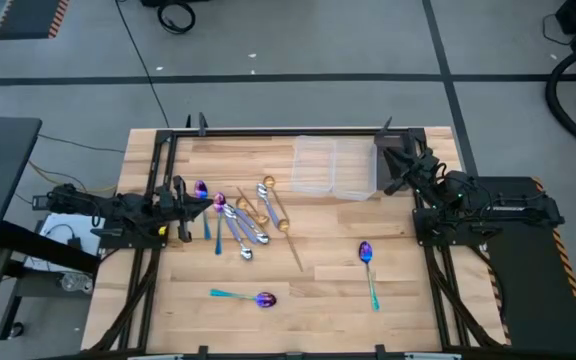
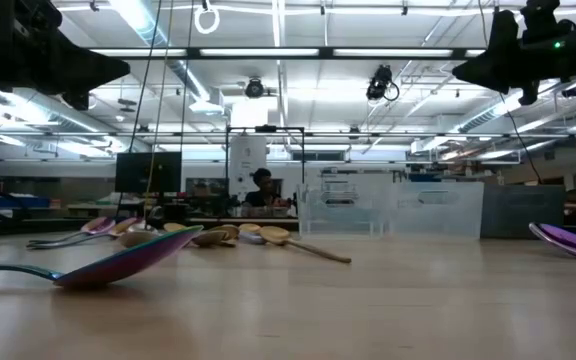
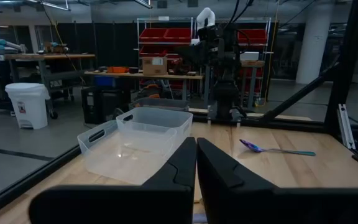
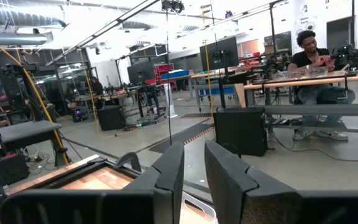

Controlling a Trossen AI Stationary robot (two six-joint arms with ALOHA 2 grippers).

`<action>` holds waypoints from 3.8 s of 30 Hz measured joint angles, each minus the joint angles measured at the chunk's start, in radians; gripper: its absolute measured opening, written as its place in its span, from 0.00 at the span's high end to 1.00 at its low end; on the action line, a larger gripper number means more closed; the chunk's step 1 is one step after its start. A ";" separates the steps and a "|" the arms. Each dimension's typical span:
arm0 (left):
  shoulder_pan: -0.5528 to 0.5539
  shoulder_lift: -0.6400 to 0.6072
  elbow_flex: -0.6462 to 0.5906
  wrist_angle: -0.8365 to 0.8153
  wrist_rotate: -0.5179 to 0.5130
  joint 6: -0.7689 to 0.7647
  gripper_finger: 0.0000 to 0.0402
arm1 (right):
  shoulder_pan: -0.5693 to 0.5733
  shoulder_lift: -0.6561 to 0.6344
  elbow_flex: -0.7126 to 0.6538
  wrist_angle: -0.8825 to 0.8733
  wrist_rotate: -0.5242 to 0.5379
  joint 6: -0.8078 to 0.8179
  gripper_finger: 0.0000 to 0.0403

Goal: Sort silverware by color (type)

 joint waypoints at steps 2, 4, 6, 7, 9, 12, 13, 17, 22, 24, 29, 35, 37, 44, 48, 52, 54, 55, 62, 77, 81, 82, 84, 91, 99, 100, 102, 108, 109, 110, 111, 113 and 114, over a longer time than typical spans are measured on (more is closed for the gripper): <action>0.000 0.000 0.000 0.000 0.000 0.000 0.95 | 0.000 0.000 0.000 0.000 0.000 0.000 0.81; 0.000 0.000 0.000 0.000 0.000 0.000 0.95 | 0.000 0.000 0.000 0.000 0.000 0.000 0.81; 0.000 0.000 0.000 0.000 0.000 0.000 0.95 | 0.000 0.000 0.000 0.000 0.000 0.000 0.81; 0.000 0.000 0.000 0.000 0.000 0.000 0.95 | 0.000 0.000 0.000 0.000 0.000 0.000 0.81; 0.000 0.000 0.000 0.000 0.000 0.000 0.95 | 0.000 0.000 0.000 0.000 0.000 0.000 0.81; 0.000 0.000 0.000 0.000 0.000 0.000 0.95 | 0.000 0.000 0.000 0.000 0.000 0.000 0.81; 0.000 0.000 0.000 0.000 0.000 0.000 0.95 | 0.000 0.000 0.000 0.000 0.000 0.000 0.81; 0.000 0.000 0.000 0.000 0.000 0.000 0.95 | 0.000 0.000 0.000 0.000 0.000 0.000 0.81; 0.000 0.000 0.000 0.000 0.000 0.000 0.95 | 0.000 0.000 0.000 0.000 0.000 0.000 0.81; 0.000 0.000 0.000 0.000 0.000 0.000 0.95 | 0.000 0.000 0.000 0.000 0.000 0.000 0.81; 0.000 0.000 0.000 0.004 0.000 -0.003 0.95 | 0.000 0.000 0.000 0.000 0.000 0.000 0.81; 0.000 0.000 0.000 0.021 0.000 -0.191 0.95 | 0.000 0.000 0.000 0.000 0.000 0.000 0.81; 0.006 0.000 0.000 0.063 -0.001 -0.208 0.95 | 0.000 0.000 0.000 0.000 0.000 0.000 0.81; 0.008 0.000 0.000 0.087 -0.002 -0.210 0.95 | 0.000 0.000 0.000 0.000 0.000 0.000 0.81; 0.008 0.000 0.000 0.093 -0.003 -0.210 0.95 | 0.000 0.000 0.000 0.000 0.000 -0.002 0.81; 0.008 0.000 0.000 0.093 -0.003 -0.243 0.95 | 0.000 0.000 0.000 0.001 0.000 -0.001 0.81; 0.005 0.000 0.000 0.094 0.012 -0.285 0.95 | 0.000 0.000 0.000 0.015 -0.001 0.037 0.81; 0.005 0.000 0.000 0.100 0.042 -0.292 0.95 | 0.002 0.000 0.000 0.026 -0.003 0.082 0.81; 0.004 0.000 0.000 0.269 0.301 -0.235 0.95 | 0.002 0.000 0.000 0.144 -0.083 0.235 0.81; 0.006 0.259 0.000 0.447 0.125 -0.230 0.95 | 0.001 0.035 0.000 0.280 -0.396 0.086 0.81; 0.006 0.363 0.000 0.482 0.089 -0.239 0.93 | 0.000 0.122 0.003 0.336 -0.448 0.024 0.81; 0.007 0.388 0.000 0.487 0.061 -0.245 0.91 | 0.000 0.157 0.012 0.324 -0.420 0.026 0.81; 0.007 0.433 0.007 0.485 -0.001 -0.246 0.87 | -0.001 0.245 0.046 0.284 -0.388 0.029 0.81; 0.012 0.544 0.075 0.483 -0.007 -0.115 0.71 | 0.014 0.556 0.242 0.050 -0.387 0.032 0.81; 0.012 0.603 0.132 0.493 0.051 0.145 0.70 | 0.081 0.794 0.368 -0.070 -0.394 0.084 0.81; 0.012 0.610 0.141 0.500 0.055 0.171 0.70 | 0.093 0.815 0.381 -0.087 -0.393 0.097 0.81; 0.012 0.618 0.154 0.499 0.065 0.205 0.70 | 0.120 0.851 0.416 -0.132 -0.389 0.125 0.81; 0.012 0.636 0.171 0.482 0.075 0.240 0.70 | 0.187 0.960 0.578 -0.499 -0.333 0.250 0.81; 0.016 0.636 0.173 0.475 0.074 0.245 0.70 | 0.194 0.978 0.606 -0.557 -0.330 0.274 0.81; 0.022 0.636 0.173 0.472 0.074 0.254 0.70 | 0.199 0.996 0.630 -0.611 -0.332 0.292 0.81; 0.027 0.636 0.173 0.472 0.074 0.255 0.70 | 0.203 1.014 0.651 -0.668 -0.338 0.308 0.81; 0.041 0.636 0.173 0.473 0.072 0.249 0.70 | 0.207 1.045 0.688 -0.766 -0.357 0.342 0.81; 0.047 0.636 0.173 0.472 0.072 0.241 0.70 | 0.208 1.058 0.702 -0.799 -0.371 0.362 0.81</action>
